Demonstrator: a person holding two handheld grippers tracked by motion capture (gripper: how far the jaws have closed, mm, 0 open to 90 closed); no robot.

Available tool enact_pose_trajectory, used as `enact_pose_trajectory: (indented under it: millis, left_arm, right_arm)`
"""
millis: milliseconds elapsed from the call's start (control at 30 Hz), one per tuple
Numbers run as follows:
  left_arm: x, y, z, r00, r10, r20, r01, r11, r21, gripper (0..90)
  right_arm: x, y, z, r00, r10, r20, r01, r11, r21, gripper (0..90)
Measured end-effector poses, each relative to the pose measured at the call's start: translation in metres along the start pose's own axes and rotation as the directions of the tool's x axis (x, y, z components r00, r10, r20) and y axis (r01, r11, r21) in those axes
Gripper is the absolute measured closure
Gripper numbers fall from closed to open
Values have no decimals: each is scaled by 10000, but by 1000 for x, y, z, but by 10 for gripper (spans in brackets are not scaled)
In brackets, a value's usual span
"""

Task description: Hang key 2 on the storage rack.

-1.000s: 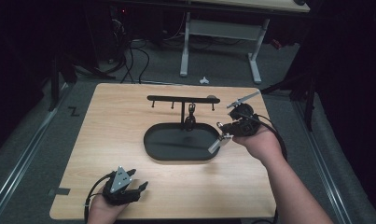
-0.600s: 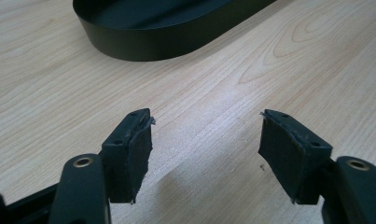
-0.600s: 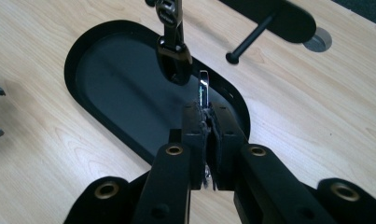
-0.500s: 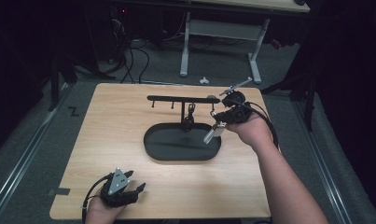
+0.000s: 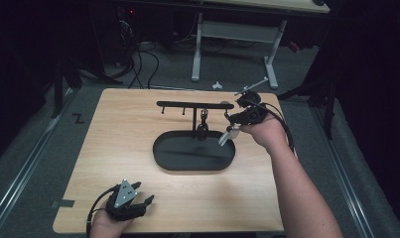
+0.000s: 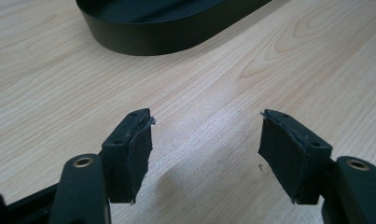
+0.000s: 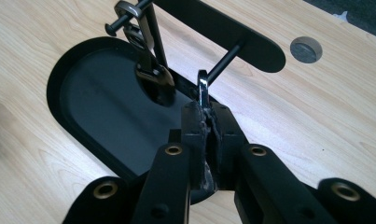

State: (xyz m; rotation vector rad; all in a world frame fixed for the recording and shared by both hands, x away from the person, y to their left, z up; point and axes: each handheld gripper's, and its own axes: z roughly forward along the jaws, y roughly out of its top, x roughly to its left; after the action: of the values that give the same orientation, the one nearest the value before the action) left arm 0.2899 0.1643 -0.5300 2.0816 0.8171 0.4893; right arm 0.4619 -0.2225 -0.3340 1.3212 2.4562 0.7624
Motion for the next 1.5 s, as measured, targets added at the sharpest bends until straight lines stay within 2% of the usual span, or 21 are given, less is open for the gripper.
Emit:
enact_pose_trajectory:
  millis: [67,167,267,333,533,667,767,833,867,933,1233,1500]
  left_arm:
    - [0,0,0,10000,-13,4,13,10000,0,347]
    - [0,0,0,10000,-22,31,22,10000,33,347]
    - [0,0,0,10000,-6,16,6,10000,16,347]
    - [0,0,0,10000,-7,15,7,10000,6,347]
    - [0,0,0,10000,31,35,-31,10000,44,347]
    - [-1,0,2,10000,76,52,-77,9999,73,347]
    - [-3,0,3,10000,75,36,-76,10000,48,347]
    - [-3,1,3,9999,149,40,-150,9998,120,347]
    - [-3,1,3,9999,137,43,-137,9998,115,347]
    - [-4,1,4,9999,149,53,-150,9998,139,347]
    - [-5,1,4,9997,229,89,-231,9995,215,347]
    - [-8,2,4,9996,234,159,-236,9996,134,347]
  right_arm:
    - [0,-1,3,9996,-120,237,119,9999,53,847]
    - [-2,-3,8,9997,6,247,-5,10000,-44,850]
    - [-4,-4,12,9989,88,461,-81,9999,-149,844]
    - [-5,-5,14,9986,247,478,-236,9995,-225,821]
    - [-3,-20,23,9983,282,514,-277,9996,-96,728]
    - [-1,-38,32,9973,444,588,-445,9990,0,643]
    - [2,-54,38,9969,534,579,-532,9986,-47,611]
    - [4,-63,42,9970,442,638,-456,9987,206,580]
    - [5,-68,44,9972,351,665,-356,9993,65,578]
    - [6,-79,47,9972,538,513,-536,9986,-45,568]
    - [10,-125,55,9943,937,518,-909,9944,-530,485]
    - [25,-173,61,9940,921,596,-845,9893,-1193,436]
